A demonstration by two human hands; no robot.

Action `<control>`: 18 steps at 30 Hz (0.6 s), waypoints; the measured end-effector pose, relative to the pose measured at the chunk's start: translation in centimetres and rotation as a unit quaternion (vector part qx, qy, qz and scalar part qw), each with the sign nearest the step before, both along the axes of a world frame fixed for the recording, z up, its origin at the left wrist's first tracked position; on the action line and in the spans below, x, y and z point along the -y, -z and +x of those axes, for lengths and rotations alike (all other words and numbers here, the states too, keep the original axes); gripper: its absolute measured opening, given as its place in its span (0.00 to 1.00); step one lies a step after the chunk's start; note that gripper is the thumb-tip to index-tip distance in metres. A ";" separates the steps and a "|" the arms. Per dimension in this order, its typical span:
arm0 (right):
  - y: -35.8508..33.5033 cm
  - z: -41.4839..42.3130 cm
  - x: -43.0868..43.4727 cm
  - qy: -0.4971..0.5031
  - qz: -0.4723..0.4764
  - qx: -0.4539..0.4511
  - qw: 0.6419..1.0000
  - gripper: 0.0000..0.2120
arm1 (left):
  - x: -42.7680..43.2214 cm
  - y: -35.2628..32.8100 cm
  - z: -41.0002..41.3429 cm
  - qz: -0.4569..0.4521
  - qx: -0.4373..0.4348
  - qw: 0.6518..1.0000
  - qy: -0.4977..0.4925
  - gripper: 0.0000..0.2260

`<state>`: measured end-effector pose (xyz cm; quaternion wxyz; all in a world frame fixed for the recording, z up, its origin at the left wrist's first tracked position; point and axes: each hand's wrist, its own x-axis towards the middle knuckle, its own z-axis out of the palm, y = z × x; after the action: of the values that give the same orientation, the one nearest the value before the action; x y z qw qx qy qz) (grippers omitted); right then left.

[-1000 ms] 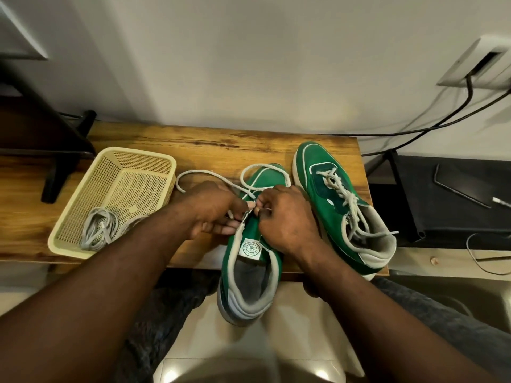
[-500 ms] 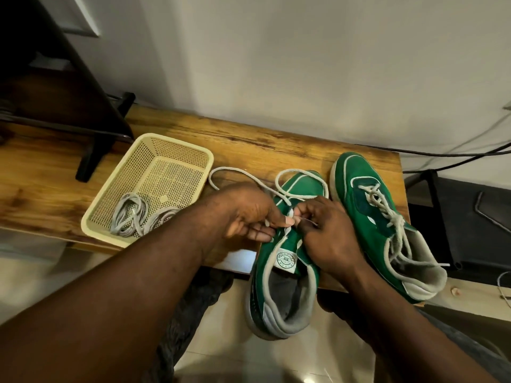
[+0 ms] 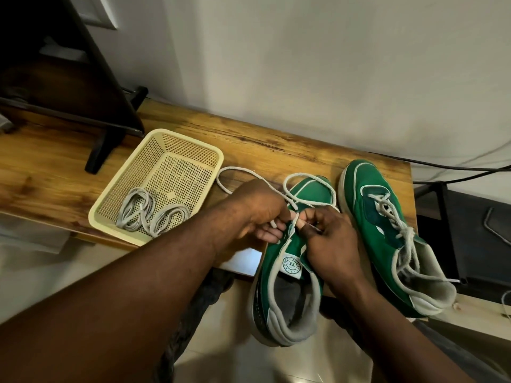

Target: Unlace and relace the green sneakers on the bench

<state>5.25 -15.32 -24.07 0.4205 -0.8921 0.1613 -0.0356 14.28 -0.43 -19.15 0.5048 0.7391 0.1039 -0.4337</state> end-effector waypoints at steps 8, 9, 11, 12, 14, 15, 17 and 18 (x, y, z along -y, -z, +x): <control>-0.2 0.1 -0.9 0.046 0.001 0.001 0.999 0.08 | 0.8 0.1 -0.5 0.044 0.085 0.995 0.001 0.08; 0.0 0.1 -1.1 0.056 -0.008 -0.001 0.998 0.07 | 0.9 0.2 -0.5 0.055 0.098 0.994 0.002 0.09; 0.2 0.1 -1.2 0.072 -0.028 -0.005 0.997 0.06 | 1.3 0.2 -0.6 0.076 0.123 0.989 0.004 0.09; 0.1 0.1 -1.4 0.077 -0.038 -0.008 0.996 0.07 | 1.4 0.3 -0.6 0.085 0.135 0.987 0.006 0.09; -0.1 0.2 -1.7 0.085 -0.050 -0.019 0.995 0.09 | 1.6 0.2 -0.7 0.106 0.158 0.982 0.018 0.08; 0.0 0.3 -1.7 0.090 -0.051 -0.024 0.994 0.10 | 1.6 0.2 -0.8 0.118 0.170 0.978 0.026 0.09; 0.2 0.5 -1.5 0.094 -0.025 -0.023 0.995 0.08 | 1.7 0.2 -0.9 0.136 0.185 0.973 0.032 0.09; 0.4 0.5 -1.3 0.093 0.001 -0.021 0.995 0.07 | 1.7 0.2 -0.9 0.136 0.183 0.973 0.028 0.09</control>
<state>5.80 -14.05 -24.43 0.4125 -0.8736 0.2524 -0.0553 13.37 -2.13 -19.38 0.3977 0.8703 0.0467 -0.2868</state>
